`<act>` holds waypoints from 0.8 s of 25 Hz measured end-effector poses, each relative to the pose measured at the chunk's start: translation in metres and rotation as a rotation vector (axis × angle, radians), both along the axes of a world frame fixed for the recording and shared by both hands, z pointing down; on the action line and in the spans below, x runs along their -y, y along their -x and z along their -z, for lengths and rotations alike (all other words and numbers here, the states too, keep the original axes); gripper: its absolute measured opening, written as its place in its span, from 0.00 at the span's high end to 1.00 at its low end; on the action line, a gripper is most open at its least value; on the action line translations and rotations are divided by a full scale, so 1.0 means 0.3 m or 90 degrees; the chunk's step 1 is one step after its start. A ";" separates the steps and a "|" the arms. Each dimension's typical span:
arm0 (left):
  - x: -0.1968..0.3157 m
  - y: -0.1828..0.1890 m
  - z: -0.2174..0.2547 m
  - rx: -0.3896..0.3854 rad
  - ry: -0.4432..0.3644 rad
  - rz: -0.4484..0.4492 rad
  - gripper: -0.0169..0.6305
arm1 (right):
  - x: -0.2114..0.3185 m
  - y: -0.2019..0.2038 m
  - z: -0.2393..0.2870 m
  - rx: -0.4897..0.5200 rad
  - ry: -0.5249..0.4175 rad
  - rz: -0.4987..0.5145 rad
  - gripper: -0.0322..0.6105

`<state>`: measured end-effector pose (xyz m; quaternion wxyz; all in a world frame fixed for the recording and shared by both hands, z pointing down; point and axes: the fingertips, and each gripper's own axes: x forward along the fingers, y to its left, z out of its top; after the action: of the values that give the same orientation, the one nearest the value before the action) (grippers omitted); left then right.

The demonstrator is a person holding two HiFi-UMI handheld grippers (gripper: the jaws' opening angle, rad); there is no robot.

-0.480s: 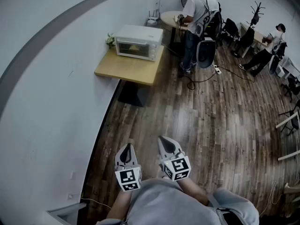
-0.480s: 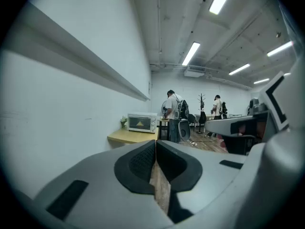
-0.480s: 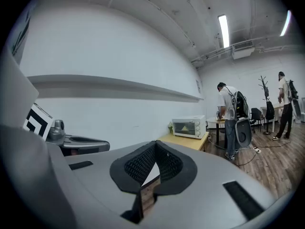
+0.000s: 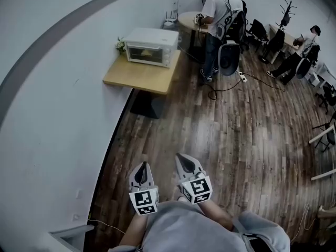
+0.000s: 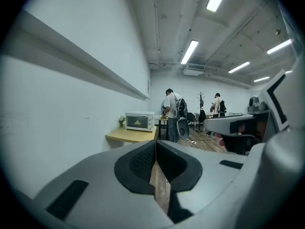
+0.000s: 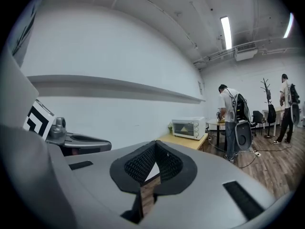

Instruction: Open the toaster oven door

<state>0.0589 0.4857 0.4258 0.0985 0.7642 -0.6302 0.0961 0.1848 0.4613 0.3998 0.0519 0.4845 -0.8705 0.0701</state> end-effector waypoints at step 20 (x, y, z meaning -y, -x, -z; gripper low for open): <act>0.103 -0.111 -0.092 0.010 0.041 -0.005 0.97 | 0.149 -0.139 -0.110 0.010 0.040 -0.015 0.95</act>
<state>0.0921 0.4547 0.4535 0.1176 0.7625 -0.6242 0.1231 0.2264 0.4167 0.4328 0.0591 0.4924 -0.8624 0.1017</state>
